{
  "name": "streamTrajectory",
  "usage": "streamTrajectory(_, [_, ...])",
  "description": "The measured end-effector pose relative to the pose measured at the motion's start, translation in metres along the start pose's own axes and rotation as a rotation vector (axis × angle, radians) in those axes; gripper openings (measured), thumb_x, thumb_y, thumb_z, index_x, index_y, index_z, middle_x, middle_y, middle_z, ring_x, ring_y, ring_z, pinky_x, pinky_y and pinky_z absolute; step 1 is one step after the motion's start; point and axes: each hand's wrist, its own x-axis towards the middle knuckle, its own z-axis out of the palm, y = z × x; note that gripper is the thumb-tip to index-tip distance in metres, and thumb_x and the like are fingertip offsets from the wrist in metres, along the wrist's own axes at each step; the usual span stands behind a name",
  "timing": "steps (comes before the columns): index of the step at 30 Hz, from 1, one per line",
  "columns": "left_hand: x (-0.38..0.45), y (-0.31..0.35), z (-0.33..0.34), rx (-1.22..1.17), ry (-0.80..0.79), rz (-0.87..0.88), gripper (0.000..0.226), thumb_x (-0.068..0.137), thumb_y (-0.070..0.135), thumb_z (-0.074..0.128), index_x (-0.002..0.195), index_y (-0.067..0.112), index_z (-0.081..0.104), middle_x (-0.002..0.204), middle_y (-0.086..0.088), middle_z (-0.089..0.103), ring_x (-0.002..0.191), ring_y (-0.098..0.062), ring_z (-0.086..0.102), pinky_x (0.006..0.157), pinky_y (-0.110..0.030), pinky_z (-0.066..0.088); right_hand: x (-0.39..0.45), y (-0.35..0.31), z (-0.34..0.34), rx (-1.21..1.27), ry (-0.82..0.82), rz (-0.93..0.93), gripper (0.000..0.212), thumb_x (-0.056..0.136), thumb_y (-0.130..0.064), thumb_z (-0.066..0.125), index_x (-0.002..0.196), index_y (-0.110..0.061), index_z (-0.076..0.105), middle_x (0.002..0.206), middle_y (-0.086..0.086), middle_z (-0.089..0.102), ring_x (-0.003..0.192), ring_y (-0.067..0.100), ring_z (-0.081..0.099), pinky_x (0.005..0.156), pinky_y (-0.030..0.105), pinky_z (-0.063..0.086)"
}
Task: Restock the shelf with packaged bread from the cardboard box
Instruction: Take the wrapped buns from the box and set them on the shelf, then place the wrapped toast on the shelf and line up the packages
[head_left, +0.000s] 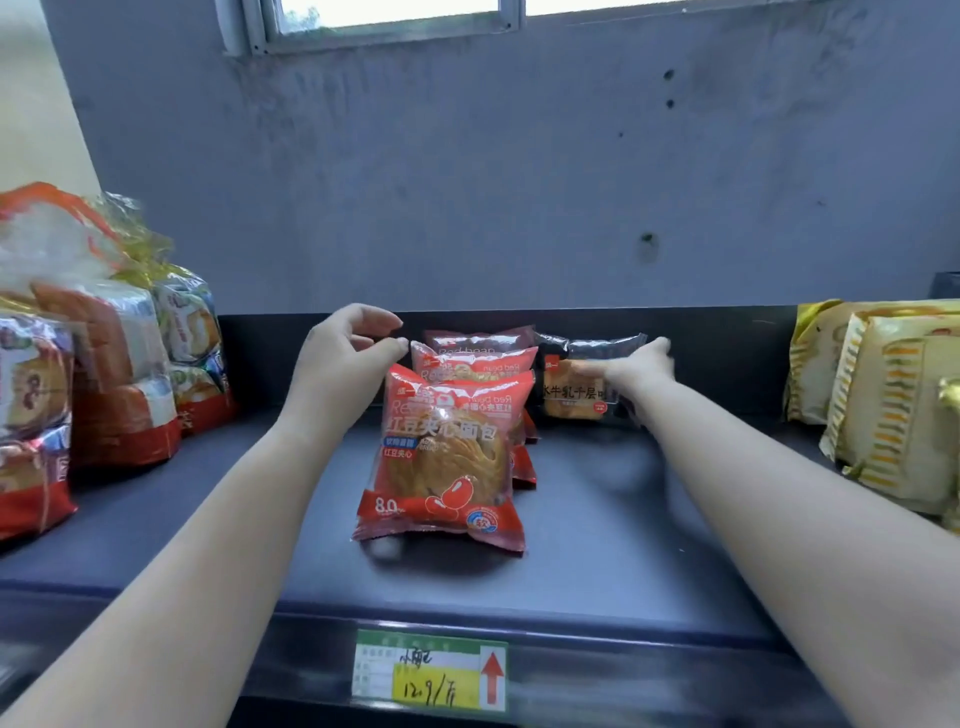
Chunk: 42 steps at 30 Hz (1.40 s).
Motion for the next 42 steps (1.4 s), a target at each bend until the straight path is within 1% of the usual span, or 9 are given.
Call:
streamTrajectory(2, [-0.007, 0.004, -0.005, 0.025, 0.036, 0.012, 0.008, 0.086, 0.012, 0.06, 0.091, 0.019, 0.061, 0.084, 0.013, 0.06, 0.078, -0.003, 0.054, 0.067, -0.012, 0.04, -0.018, -0.011, -0.012, -0.042, 0.162, -0.115, 0.091, 0.069, -0.032, 0.081, 0.137, -0.005, 0.028, 0.143, 0.013, 0.034, 0.13, 0.032, 0.037, 0.103, 0.042, 0.037])
streamTrajectory(5, [-0.025, 0.011, -0.019, 0.175, 0.062, 0.065, 0.007, 0.085, 0.014, 0.062, 0.091, 0.019, 0.061, 0.084, 0.012, 0.059, 0.074, -0.008, 0.054, 0.066, -0.016, 0.041, -0.056, -0.036, -0.025, 0.072, 0.277, -0.532, 0.054, 0.08, -0.024, 0.068, 0.126, -0.01, 0.043, 0.123, 0.003, 0.049, 0.115, 0.023, 0.047, 0.096, 0.042, 0.041])
streamTrajectory(9, [-0.065, 0.009, -0.06, 0.541, 0.18, 0.141, 0.015, 0.084, 0.021, 0.062, 0.1, 0.021, 0.061, 0.093, 0.008, 0.059, 0.082, -0.014, 0.053, 0.079, -0.03, 0.045, -0.139, -0.071, -0.01, 0.018, -0.022, -0.976, 0.023, 0.08, -0.021, 0.066, 0.101, -0.016, 0.057, 0.094, -0.004, 0.059, 0.087, 0.014, 0.056, 0.078, 0.028, 0.046])
streamTrajectory(13, [-0.116, -0.004, -0.124, 0.765, 0.218, 0.02, 0.019, 0.083, 0.024, 0.061, 0.102, 0.021, 0.06, 0.092, 0.007, 0.059, 0.09, -0.018, 0.056, 0.087, -0.036, 0.046, -0.231, -0.077, 0.046, -0.252, -0.365, -1.186, 0.03, 0.081, -0.022, 0.063, 0.11, -0.016, 0.055, 0.105, -0.001, 0.06, 0.101, 0.022, 0.054, 0.085, 0.035, 0.044])
streamTrajectory(17, [-0.17, -0.023, -0.198, 1.045, 0.241, -0.098, 0.038, 0.077, 0.036, 0.047, 0.107, 0.018, 0.061, 0.104, -0.001, 0.065, 0.101, -0.027, 0.058, 0.088, -0.04, 0.043, -0.316, -0.066, 0.11, -0.435, -0.551, -1.413, 0.032, 0.086, -0.022, 0.056, 0.117, -0.017, 0.049, 0.118, 0.0, 0.055, 0.111, 0.024, 0.048, 0.077, 0.03, 0.034])
streamTrajectory(21, [-0.233, -0.049, -0.274, 1.234, 0.24, -0.254, 0.046, 0.072, 0.037, 0.042, 0.108, 0.017, 0.061, 0.106, -0.004, 0.066, 0.101, -0.03, 0.058, 0.084, -0.038, 0.038, -0.399, -0.059, 0.166, -0.432, -0.695, -1.539, 0.031, 0.087, -0.027, 0.054, 0.117, -0.017, 0.05, 0.119, 0.002, 0.056, 0.112, 0.025, 0.049, 0.085, 0.033, 0.038])
streamTrajectory(28, [-0.348, -0.095, -0.382, 1.381, 0.176, -0.534, 0.033, 0.088, 0.035, 0.051, 0.119, 0.024, 0.052, 0.117, 0.003, 0.06, 0.11, -0.022, 0.053, 0.088, -0.033, 0.036, -0.545, -0.033, 0.263, -0.451, -0.958, -1.658, 0.033, 0.087, -0.027, 0.053, 0.118, -0.016, 0.049, 0.121, 0.003, 0.055, 0.115, 0.026, 0.048, 0.087, 0.035, 0.037])
streamTrajectory(35, [-0.43, -0.152, -0.46, 1.391, 0.159, -0.804, 0.032, 0.089, 0.031, 0.047, 0.119, 0.023, 0.052, 0.118, 0.002, 0.059, 0.111, -0.022, 0.052, 0.089, -0.035, 0.037, -0.648, 0.006, 0.349, -0.436, -1.228, -1.728, 0.036, 0.088, -0.026, 0.052, 0.123, -0.017, 0.048, 0.125, 0.002, 0.055, 0.114, 0.024, 0.049, 0.089, 0.034, 0.037])
streamTrajectory(42, [-0.476, -0.263, -0.516, 1.293, 0.071, -1.096, 0.031, 0.09, 0.029, 0.047, 0.12, 0.021, 0.051, 0.121, 0.001, 0.058, 0.114, -0.022, 0.05, 0.091, -0.035, 0.035, -0.705, 0.058, 0.478, -0.492, -1.449, -1.715, 0.035, 0.089, -0.025, 0.052, 0.123, -0.017, 0.05, 0.12, 0.001, 0.058, 0.111, 0.023, 0.051, 0.083, 0.032, 0.035])
